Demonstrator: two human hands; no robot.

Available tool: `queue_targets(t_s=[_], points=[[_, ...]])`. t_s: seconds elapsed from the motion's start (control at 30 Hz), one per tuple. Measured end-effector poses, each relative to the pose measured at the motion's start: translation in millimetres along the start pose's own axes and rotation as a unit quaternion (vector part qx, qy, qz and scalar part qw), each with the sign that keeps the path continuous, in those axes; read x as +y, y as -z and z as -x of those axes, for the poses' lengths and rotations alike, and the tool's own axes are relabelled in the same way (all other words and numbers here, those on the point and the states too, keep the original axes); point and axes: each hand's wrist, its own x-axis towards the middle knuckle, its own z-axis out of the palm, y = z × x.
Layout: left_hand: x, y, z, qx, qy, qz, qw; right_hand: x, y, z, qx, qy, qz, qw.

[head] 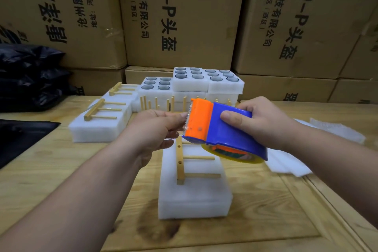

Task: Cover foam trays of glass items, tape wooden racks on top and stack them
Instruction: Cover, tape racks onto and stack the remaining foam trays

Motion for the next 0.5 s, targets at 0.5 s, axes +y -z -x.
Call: queue_targets(t_s=[0.5], points=[[1,26,-6,0.021,-0.022,0.039,0.999,10,25,3,-0.014,0.018,0.062,0.998]])
